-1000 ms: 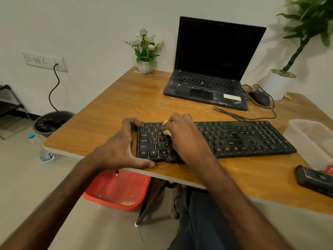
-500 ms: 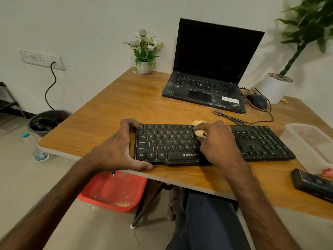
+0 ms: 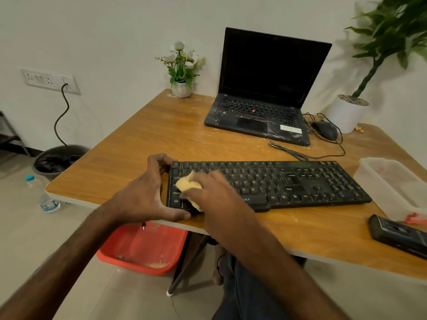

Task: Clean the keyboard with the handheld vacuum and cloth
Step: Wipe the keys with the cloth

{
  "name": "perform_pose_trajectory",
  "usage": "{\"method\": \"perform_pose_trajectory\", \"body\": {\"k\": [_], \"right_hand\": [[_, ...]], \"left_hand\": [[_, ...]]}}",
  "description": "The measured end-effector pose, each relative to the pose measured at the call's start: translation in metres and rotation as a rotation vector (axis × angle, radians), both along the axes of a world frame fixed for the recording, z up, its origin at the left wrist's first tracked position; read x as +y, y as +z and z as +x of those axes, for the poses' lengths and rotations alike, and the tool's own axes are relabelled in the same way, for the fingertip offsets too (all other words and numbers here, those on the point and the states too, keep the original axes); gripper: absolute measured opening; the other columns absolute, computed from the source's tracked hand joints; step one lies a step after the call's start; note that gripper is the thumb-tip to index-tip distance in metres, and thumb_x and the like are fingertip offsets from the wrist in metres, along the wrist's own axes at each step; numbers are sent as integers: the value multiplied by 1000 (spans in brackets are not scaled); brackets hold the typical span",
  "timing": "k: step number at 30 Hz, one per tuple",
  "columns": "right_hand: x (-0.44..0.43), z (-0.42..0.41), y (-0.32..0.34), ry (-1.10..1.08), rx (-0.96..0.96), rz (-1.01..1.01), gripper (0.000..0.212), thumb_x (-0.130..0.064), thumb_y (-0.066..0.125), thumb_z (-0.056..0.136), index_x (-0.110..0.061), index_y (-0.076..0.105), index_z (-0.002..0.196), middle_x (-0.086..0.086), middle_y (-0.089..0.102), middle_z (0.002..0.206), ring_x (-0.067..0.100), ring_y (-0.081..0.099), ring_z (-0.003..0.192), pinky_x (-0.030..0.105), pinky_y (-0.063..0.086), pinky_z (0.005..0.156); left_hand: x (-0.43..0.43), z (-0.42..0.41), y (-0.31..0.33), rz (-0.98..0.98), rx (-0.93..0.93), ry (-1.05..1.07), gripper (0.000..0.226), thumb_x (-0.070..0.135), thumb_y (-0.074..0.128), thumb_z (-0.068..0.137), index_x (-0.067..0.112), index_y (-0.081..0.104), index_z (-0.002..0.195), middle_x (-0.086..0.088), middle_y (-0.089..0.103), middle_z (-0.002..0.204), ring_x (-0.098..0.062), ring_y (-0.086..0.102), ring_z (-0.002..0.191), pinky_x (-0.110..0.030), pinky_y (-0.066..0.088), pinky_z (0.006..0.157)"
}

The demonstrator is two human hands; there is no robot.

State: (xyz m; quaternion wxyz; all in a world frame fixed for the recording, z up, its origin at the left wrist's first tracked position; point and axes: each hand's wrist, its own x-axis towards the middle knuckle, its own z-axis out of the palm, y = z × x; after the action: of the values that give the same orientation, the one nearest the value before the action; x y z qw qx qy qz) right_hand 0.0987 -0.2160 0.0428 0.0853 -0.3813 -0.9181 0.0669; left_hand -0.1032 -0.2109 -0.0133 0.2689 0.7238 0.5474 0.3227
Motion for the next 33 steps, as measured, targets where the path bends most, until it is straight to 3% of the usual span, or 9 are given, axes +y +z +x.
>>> {"method": "perform_pose_trajectory", "body": {"k": [4,8,13,17,20,24,27,29,33], "right_hand": [[22,52,19,-242,84,-46,53,0,61,88,-33,60,129,-10,47,137,10,38,124,28,28,111],[59,84,15,-544,64,58,54,-1,66,85,-29,60,131,1,53,135,19,46,125,40,38,112],[23,40,-9,-380,134,-43,62,1,60,88,-31,50,140,-5,38,147,15,29,136,35,26,118],[-19,1,-13,-155,174,-48,60,-4,59,91,-31,47,143,-6,30,151,13,22,134,24,32,103],[-7,20,-10,-221,280,-53,65,4,57,88,-36,50,139,-12,35,147,3,24,124,10,20,97],[52,82,1,-603,302,108,55,4,62,86,-23,58,134,2,49,141,16,41,131,27,31,113],[87,106,-2,-771,155,106,45,-2,66,86,-16,62,129,12,55,135,28,48,126,43,43,108],[94,96,-7,-749,93,84,38,-6,65,88,-14,64,124,12,58,129,29,50,123,42,44,106],[66,28,-9,-501,186,33,39,-6,62,91,-17,61,128,7,53,132,23,42,127,38,36,111]], "left_hand": [[1,-1,-1,-5,16,-2,102,69,85,47,45,17,118,24,37,134,10,48,119,-17,48,95],[3,-2,-2,-14,16,1,105,69,85,46,43,17,121,21,38,135,5,50,119,-23,50,97],[4,-1,-2,-14,6,-6,105,67,87,47,43,17,122,22,39,134,6,51,118,-26,52,98],[4,0,-3,-4,-7,-10,102,65,87,48,44,17,121,23,39,133,5,55,115,-26,54,94],[3,-1,-4,7,13,-7,106,68,85,49,40,16,124,26,36,135,9,51,117,-22,52,95],[4,-2,-4,6,2,-18,106,68,85,50,39,17,126,25,35,139,9,47,123,-21,50,99],[5,-3,-5,-6,-20,-23,107,65,87,50,38,18,127,19,38,139,5,50,122,-27,53,98],[7,-3,-5,-18,-53,-29,106,61,91,51,41,19,127,14,40,139,1,51,124,-32,54,99],[8,-2,-5,-17,-72,-45,108,57,93,51,40,19,128,11,41,140,-2,50,128,-36,51,104]]}}
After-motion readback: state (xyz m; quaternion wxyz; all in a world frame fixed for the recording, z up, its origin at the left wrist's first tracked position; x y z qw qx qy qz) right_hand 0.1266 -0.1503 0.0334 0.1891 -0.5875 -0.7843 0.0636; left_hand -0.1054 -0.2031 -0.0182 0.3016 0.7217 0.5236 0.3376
